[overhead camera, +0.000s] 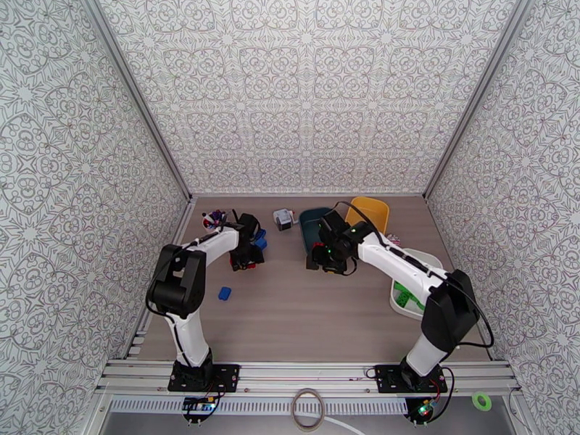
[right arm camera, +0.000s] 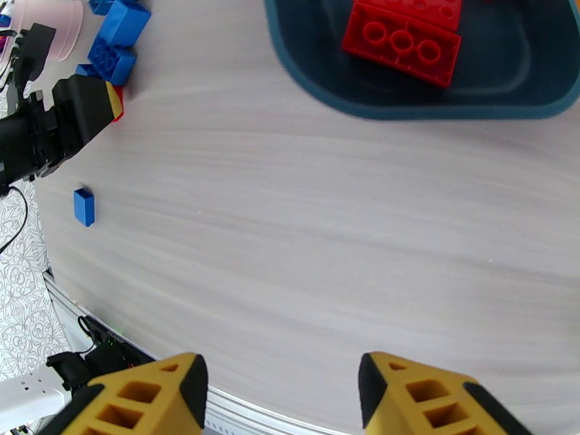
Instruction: Sort the legos into containers by color
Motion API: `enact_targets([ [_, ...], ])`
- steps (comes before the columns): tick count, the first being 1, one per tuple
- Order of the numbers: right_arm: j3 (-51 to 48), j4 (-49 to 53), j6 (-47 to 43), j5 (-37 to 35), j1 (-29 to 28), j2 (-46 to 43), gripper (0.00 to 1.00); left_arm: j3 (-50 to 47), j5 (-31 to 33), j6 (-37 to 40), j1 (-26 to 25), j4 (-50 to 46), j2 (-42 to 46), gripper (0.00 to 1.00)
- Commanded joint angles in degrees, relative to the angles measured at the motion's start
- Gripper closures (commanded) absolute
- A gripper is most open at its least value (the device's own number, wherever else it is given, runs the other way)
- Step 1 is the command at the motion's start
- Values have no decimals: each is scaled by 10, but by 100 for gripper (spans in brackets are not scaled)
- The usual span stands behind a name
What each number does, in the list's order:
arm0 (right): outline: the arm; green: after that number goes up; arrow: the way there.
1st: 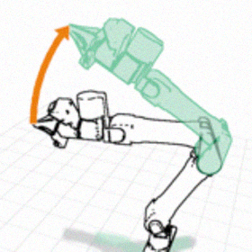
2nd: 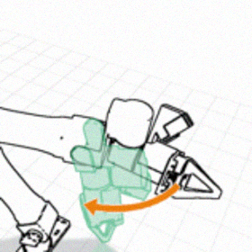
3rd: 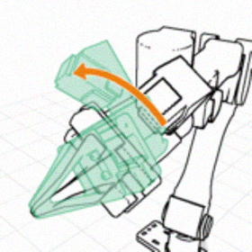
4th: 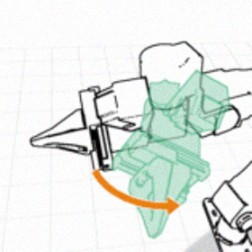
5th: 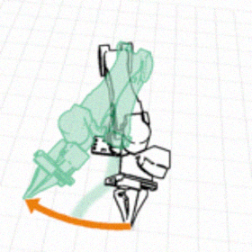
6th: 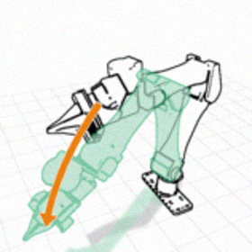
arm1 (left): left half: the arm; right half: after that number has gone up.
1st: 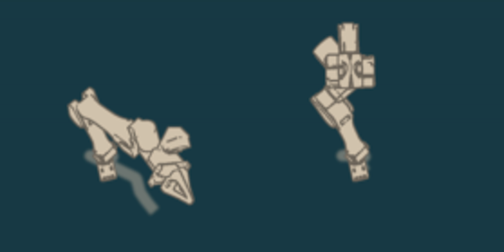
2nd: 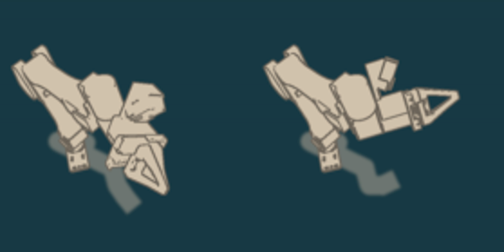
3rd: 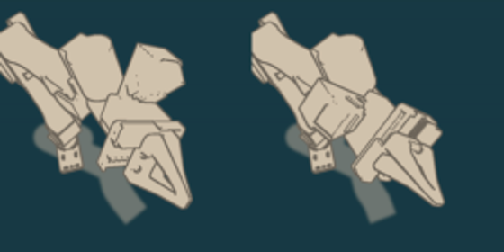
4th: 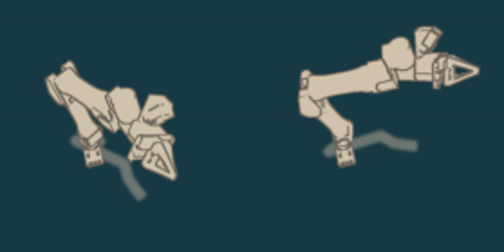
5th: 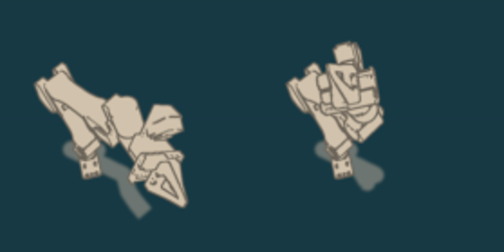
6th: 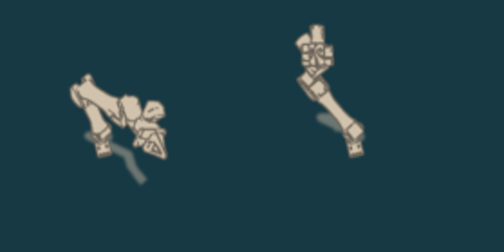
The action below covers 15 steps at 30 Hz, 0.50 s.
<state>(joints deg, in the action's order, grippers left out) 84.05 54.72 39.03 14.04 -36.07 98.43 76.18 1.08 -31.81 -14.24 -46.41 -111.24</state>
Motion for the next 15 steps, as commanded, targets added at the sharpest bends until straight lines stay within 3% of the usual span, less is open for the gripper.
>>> enact_targets([
  [1,34,15,-9,10,7,16,41,26,-6,18,5,-5,-20,39],
  [7,45,22,-12,7,9,23,42,37,-6,16,10,-11,-19,59],
  [15,28,24,-14,-8,19,-8,43,-11,-6,-1,-6,-15,38,64],
])
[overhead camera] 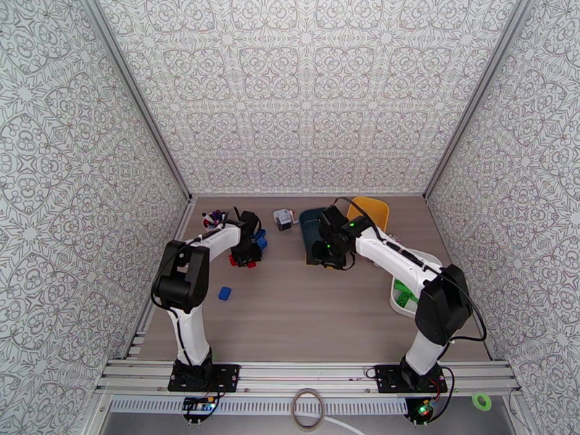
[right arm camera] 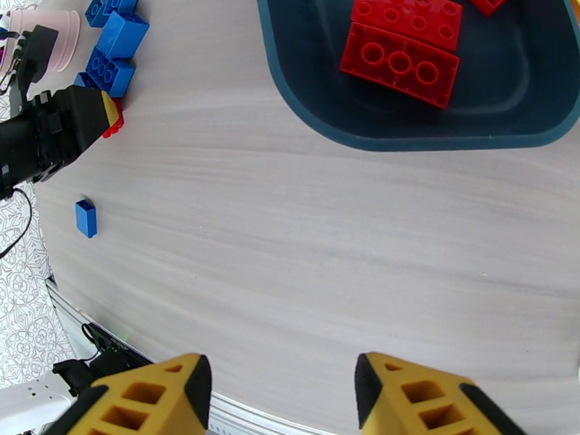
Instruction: Sort the legos into containers by color
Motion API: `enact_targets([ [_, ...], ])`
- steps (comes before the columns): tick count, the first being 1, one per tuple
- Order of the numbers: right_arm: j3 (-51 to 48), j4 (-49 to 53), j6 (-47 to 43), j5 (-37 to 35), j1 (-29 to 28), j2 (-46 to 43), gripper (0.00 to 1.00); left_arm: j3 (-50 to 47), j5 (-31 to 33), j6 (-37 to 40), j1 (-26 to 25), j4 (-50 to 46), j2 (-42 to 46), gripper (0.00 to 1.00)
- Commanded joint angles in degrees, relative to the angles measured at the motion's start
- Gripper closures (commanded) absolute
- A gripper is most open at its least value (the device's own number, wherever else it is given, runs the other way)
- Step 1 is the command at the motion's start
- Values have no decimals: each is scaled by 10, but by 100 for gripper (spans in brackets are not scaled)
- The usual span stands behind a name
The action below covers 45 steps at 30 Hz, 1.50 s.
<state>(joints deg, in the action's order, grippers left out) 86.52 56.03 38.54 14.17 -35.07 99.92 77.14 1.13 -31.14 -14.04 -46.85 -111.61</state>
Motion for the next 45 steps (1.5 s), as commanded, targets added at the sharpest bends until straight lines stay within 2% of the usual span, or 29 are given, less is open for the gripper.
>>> enact_targets([
  [1,-3,10,-9,-12,13,-31,43,-28,-9,-12,-11,-11,53,65],
  [8,-92,-11,3,-5,82,-124,43,-64,-30,-64,-80,-11,139,65],
  [13,-150,-14,4,4,125,-190,43,-22,-93,-88,-136,37,149,64],
  [18,-200,-16,16,10,134,-244,43,76,-146,-105,-171,70,87,64],
  [23,-215,8,25,-2,134,-296,43,207,-169,-121,-192,63,-12,62],
  [25,-212,23,25,-10,134,-313,42,254,-168,-126,-195,56,-53,58],
  [26,-212,32,23,-14,134,-321,42,277,-167,-128,-195,52,-72,53],
  [28,-211,49,20,-22,134,-334,41,316,-163,-132,-195,44,-102,38],
  [31,-215,62,17,-27,134,-349,40,360,-157,-132,-196,34,-127,20],
  [33,-219,64,16,-29,134,-359,39,377,-157,-127,-198,31,-128,18],
  [37,-228,51,14,-21,134,-371,36,368,-101,-111,-207,9,-95,19],
  [45,-223,1,-1,22,129,-331,36,197,29,-88,-213,-39,68,18],
])
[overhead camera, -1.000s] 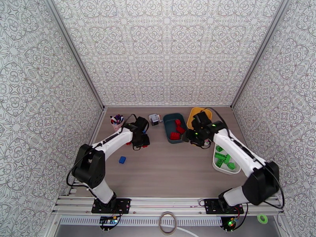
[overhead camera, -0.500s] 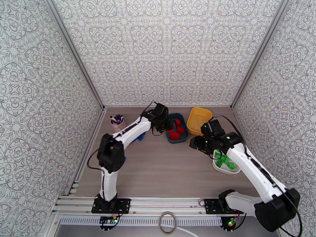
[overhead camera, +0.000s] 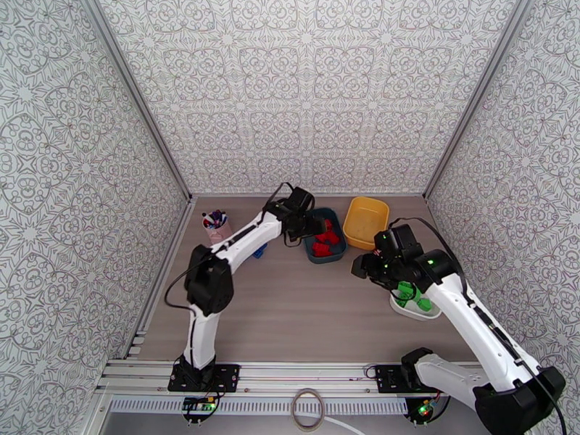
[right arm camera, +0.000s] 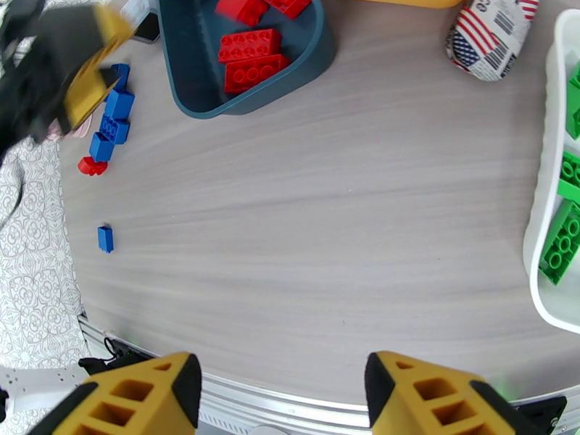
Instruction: Sort the legos into containers by color
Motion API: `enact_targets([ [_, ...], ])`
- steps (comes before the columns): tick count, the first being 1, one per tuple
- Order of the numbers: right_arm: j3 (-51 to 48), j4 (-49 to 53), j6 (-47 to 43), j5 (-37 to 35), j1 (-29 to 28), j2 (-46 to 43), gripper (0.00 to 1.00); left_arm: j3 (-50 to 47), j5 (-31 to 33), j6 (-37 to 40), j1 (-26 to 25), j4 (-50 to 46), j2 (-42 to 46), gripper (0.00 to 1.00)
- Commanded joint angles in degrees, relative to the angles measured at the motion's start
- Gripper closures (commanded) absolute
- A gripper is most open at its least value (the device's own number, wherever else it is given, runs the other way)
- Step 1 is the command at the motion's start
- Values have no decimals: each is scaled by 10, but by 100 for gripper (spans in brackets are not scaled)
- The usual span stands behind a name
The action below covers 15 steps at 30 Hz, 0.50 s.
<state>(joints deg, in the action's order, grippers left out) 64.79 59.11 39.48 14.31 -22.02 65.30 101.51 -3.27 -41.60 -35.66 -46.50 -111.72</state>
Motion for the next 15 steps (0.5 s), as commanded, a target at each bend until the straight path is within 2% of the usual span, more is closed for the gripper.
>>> enact_targets([
  [1,-5,-35,-10,26,-4,22,36,-68,87,17,6,-51,89,18],
  [4,5,-53,-12,34,-20,58,36,-149,122,12,21,-69,160,12],
  [9,41,-79,-3,28,-72,125,36,-289,117,7,91,-75,261,10],
  [12,75,-85,6,24,-108,167,36,-344,105,22,142,-72,295,10],
  [15,107,-84,9,18,-134,202,36,-372,92,46,183,-64,294,10],
])
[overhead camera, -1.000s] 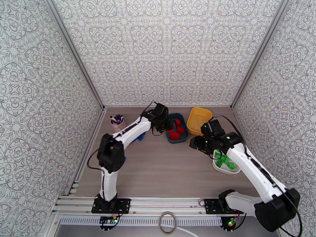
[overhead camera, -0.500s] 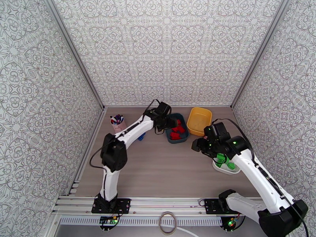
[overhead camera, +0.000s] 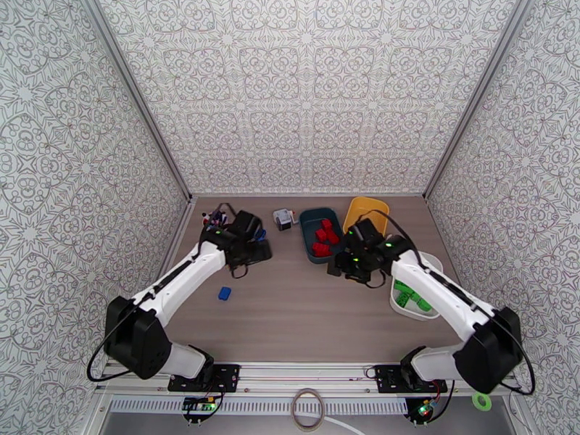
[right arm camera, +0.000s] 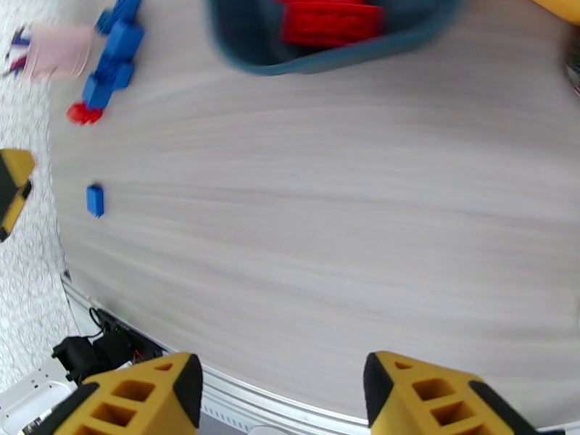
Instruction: Sort the legos into containers by color
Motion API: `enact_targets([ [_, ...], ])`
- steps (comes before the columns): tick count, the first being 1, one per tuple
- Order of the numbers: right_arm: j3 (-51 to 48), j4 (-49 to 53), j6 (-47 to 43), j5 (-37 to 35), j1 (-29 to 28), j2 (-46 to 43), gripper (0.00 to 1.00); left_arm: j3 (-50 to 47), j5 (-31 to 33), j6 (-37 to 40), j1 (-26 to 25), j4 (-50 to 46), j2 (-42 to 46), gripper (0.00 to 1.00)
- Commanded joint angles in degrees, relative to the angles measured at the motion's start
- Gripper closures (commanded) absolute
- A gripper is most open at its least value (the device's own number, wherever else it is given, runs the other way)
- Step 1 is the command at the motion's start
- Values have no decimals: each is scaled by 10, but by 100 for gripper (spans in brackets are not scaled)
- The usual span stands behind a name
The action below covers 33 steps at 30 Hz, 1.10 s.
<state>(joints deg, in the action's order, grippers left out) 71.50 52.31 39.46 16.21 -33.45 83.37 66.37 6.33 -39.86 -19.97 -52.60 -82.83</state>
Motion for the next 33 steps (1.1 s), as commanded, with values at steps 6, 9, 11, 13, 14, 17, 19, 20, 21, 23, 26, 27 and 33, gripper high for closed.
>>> enact_targets([
  [6,64,-24,18,7,-28,60,36,-3,-8,70,72,10,-69,11],
  [9,73,-19,15,7,-28,76,36,9,-19,89,98,23,-110,14],
  [11,78,-16,14,5,-28,84,36,24,-25,103,108,27,-139,18],
  [13,82,-16,15,4,-28,93,36,39,-27,115,114,29,-166,20],
  [14,86,-15,15,5,-28,100,37,48,-29,118,116,30,-180,21],
  [17,102,-9,12,7,-28,119,38,64,-32,122,120,37,-211,23],
  [19,116,-1,8,5,-28,130,38,73,-34,122,122,42,-229,26],
  [20,124,3,6,3,-27,135,38,79,-35,125,124,44,-238,27],
  [21,130,6,5,2,-28,139,39,85,-34,126,125,45,-245,29],
  [23,145,12,2,-2,-26,149,39,99,-34,130,128,44,-264,31],
  [26,166,21,-2,0,-25,164,39,115,-30,133,134,45,-283,31],
  [27,172,23,-3,0,-25,168,39,118,-29,134,136,46,-287,31],
  [33,189,32,-4,-1,-24,183,40,148,-23,144,146,44,-322,38],
])
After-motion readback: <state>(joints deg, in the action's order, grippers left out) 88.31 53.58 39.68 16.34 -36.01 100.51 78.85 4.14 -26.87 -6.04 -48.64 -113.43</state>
